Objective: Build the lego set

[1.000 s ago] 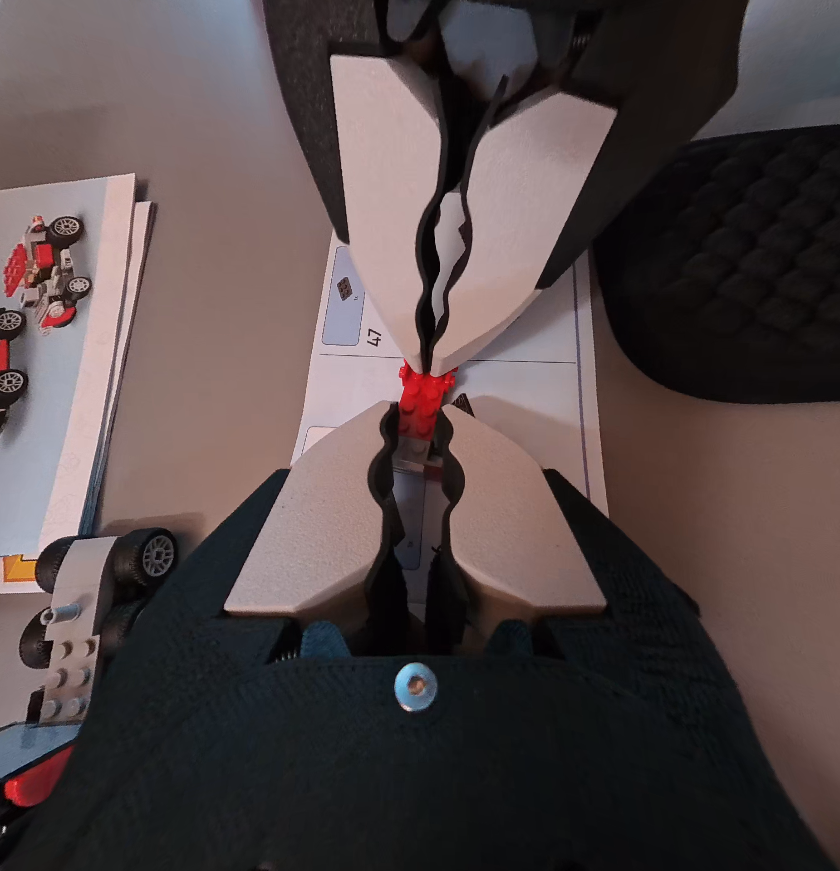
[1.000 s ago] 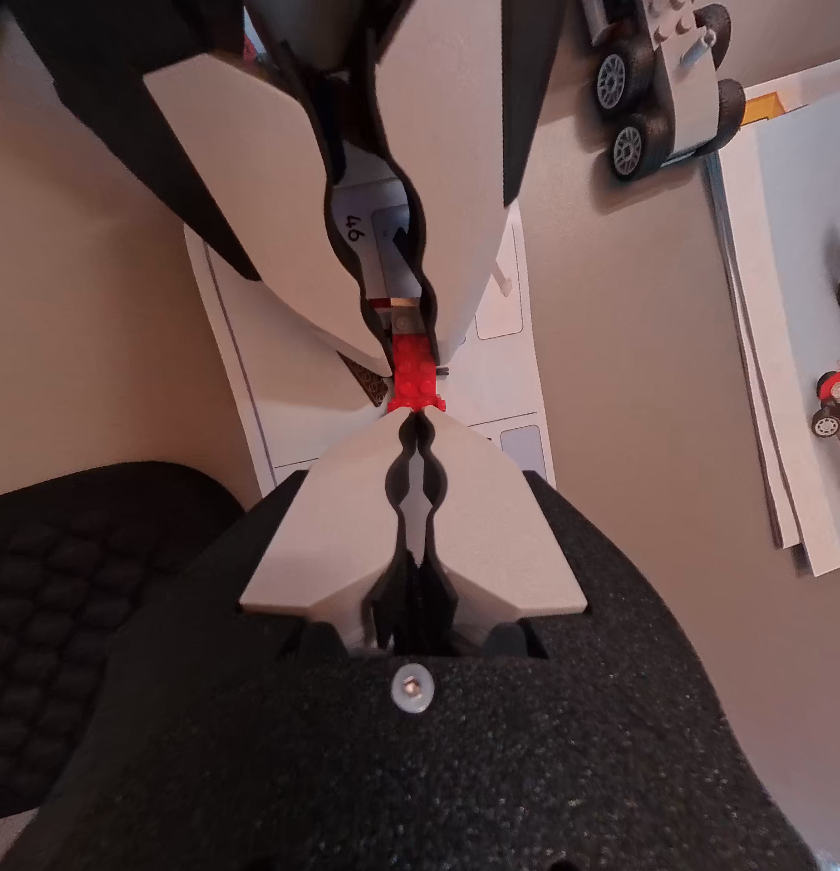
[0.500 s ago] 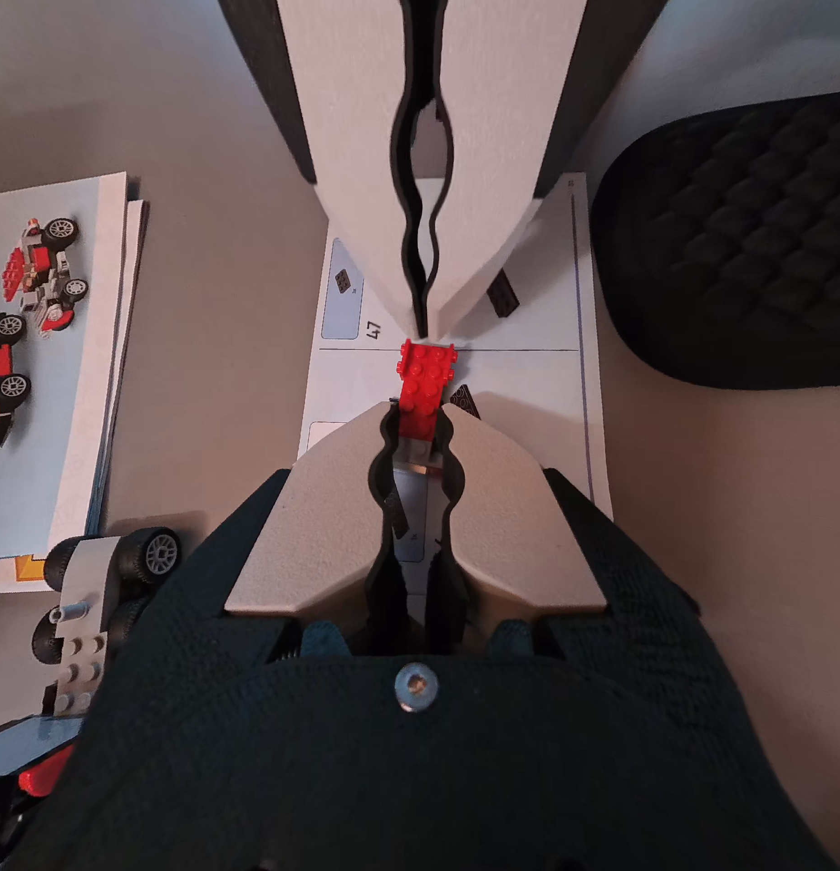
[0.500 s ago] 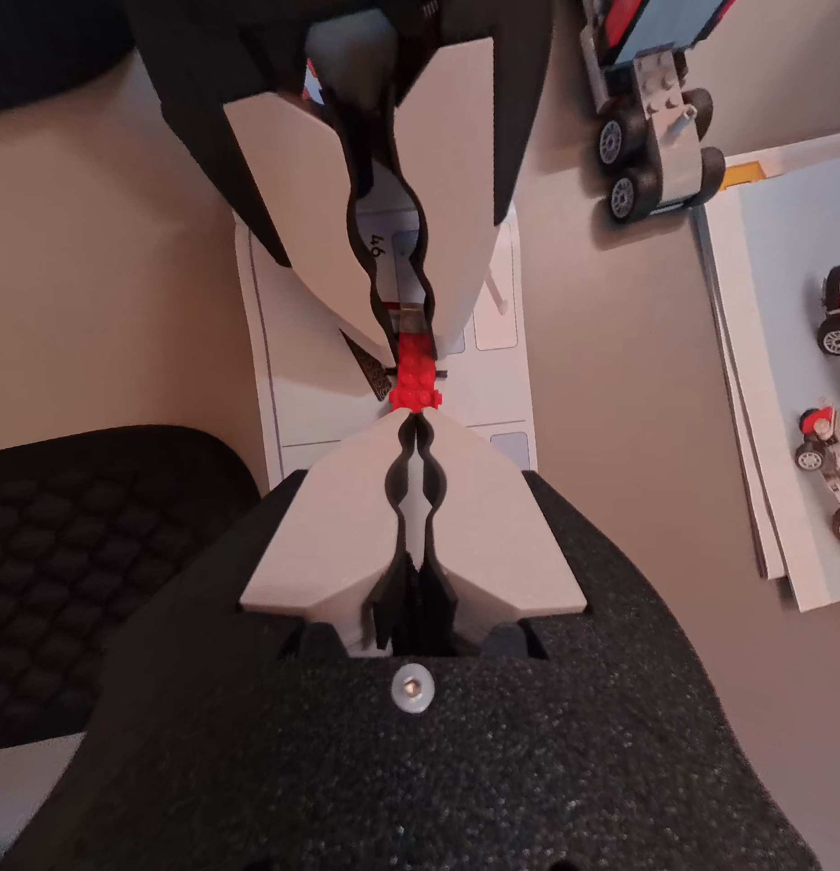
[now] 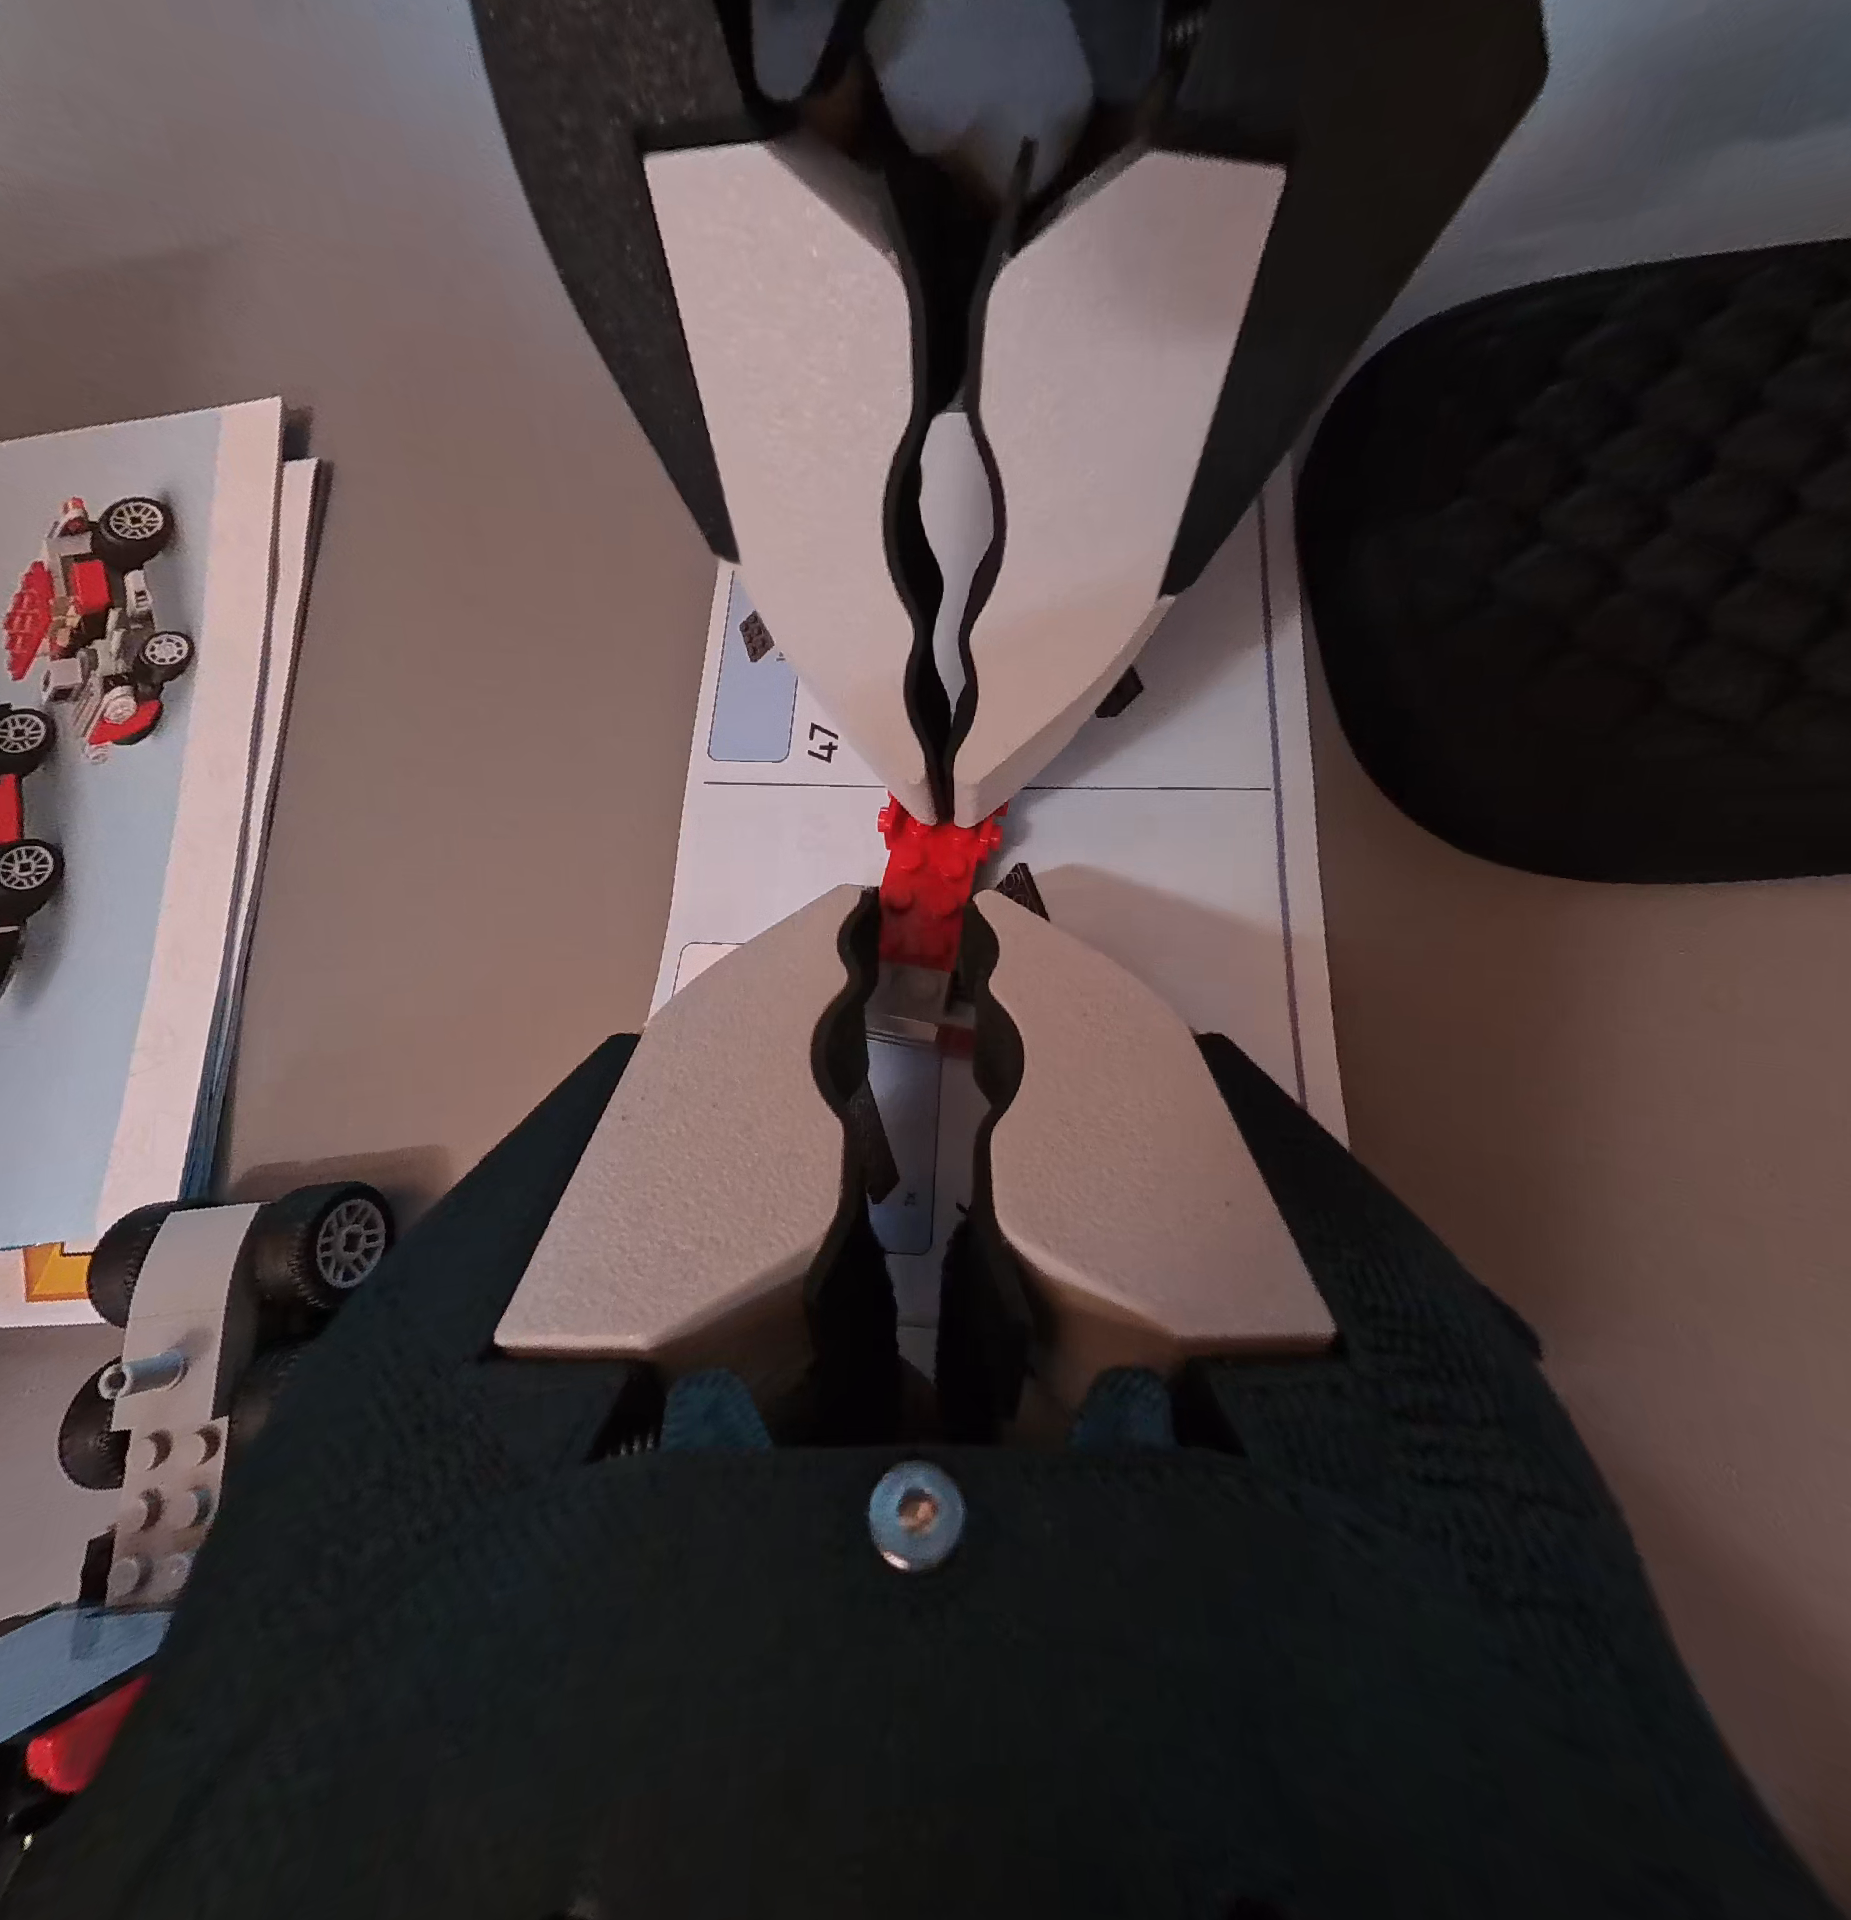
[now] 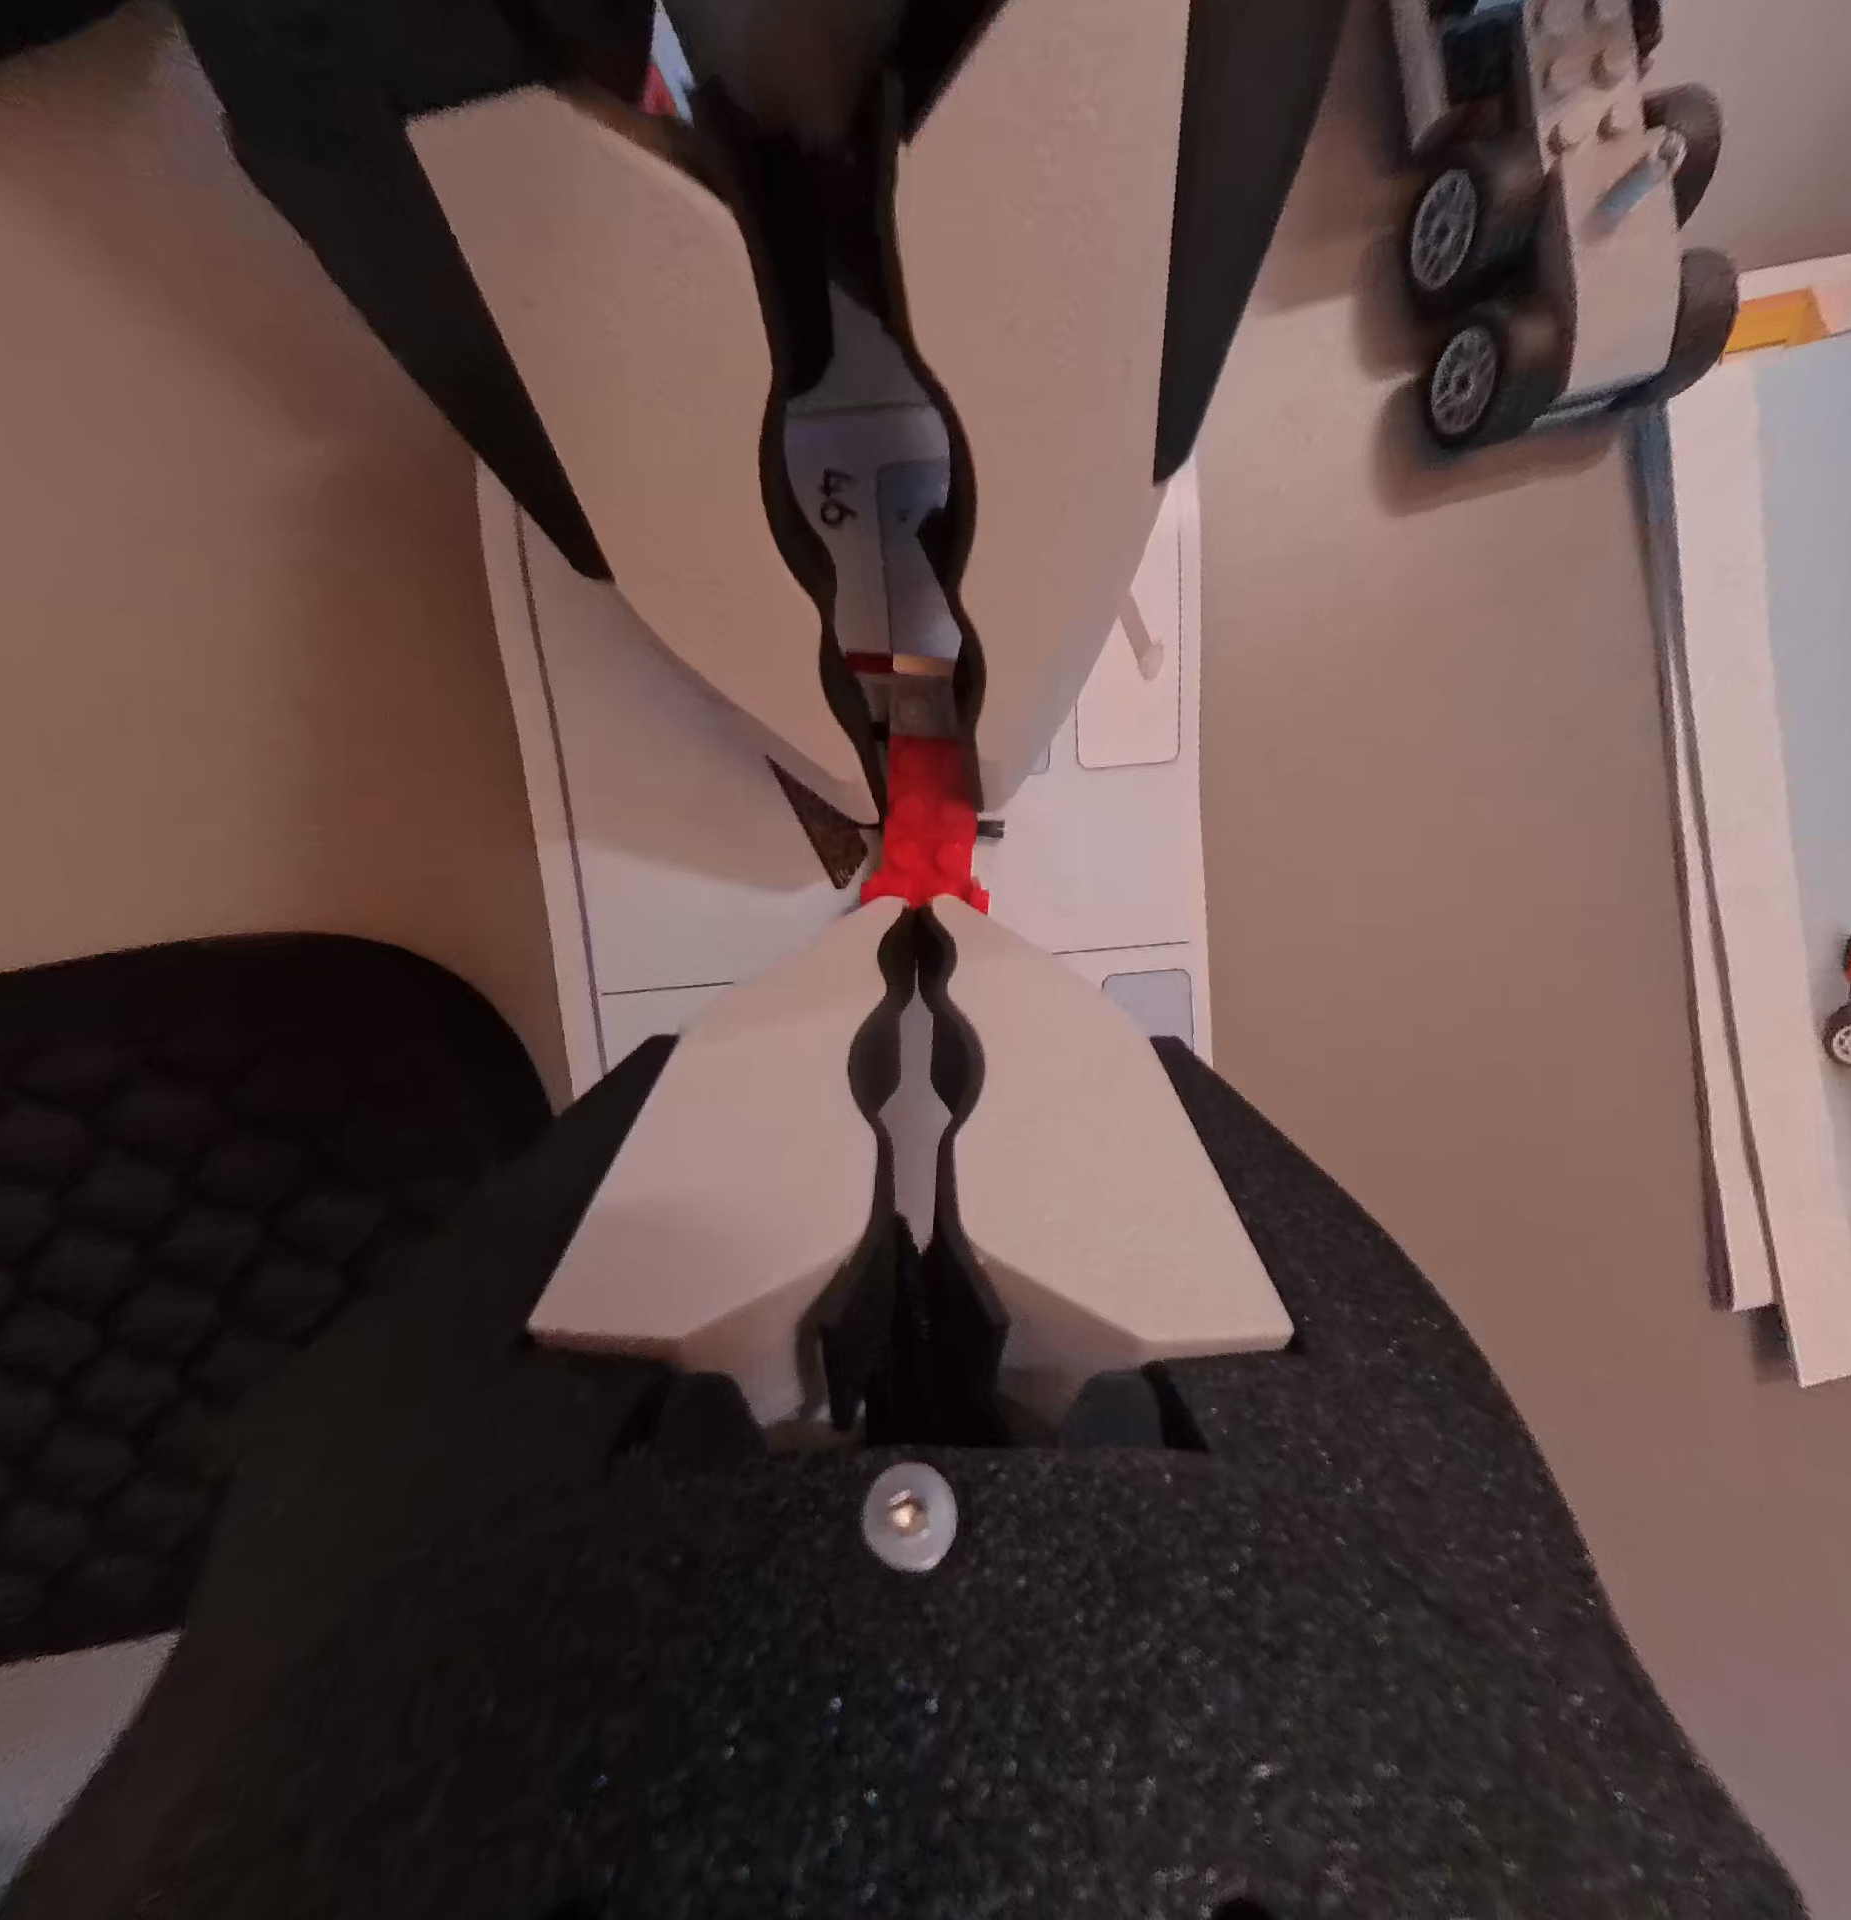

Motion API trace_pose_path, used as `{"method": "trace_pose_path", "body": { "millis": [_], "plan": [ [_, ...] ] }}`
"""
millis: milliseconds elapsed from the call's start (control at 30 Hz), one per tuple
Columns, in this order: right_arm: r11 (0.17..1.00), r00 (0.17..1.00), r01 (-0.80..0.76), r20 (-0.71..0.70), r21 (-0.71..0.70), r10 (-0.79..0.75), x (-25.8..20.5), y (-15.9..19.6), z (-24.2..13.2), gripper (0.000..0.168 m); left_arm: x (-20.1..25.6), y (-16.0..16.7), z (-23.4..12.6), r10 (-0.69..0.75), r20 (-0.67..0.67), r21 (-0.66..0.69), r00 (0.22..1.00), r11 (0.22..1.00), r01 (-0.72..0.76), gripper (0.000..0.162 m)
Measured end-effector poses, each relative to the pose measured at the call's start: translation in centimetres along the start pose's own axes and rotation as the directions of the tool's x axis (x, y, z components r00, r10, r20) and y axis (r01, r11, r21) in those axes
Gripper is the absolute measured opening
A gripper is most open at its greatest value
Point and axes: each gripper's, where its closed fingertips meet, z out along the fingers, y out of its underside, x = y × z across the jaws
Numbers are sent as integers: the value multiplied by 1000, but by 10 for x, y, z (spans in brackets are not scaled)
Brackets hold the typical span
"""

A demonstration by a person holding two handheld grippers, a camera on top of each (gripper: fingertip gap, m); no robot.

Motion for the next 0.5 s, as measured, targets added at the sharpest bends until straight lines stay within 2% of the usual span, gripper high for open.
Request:
{"method": "trace_pose_path", "body": {
  "millis": [167, 267, 367, 500],
  "plan": [
    [999, 999, -31, -7, 34, 31, 1, 0, 0, 0, 0, 0, 0, -1, 1, 5, 1000, 1000, 1, 15],
    [999, 1000, 27, 4, 44, -28, 1, -2, -1, 0, 0, 1, 0, 3, 1, -2, 1000, 1000, -3, 15],
    [989, 1000, -2, 14, 148, 0, 3, -15, -7, 0, 0, 2, 0, 5, 3, -10, 1000, 1000, -5, 15],
    [991, 1000, -7, 19, 135, 5, 4, -14, -2, 0, 0, 2, 0, 5, -2, -11, 1000, 1000, -5, 15]
  ]
}}
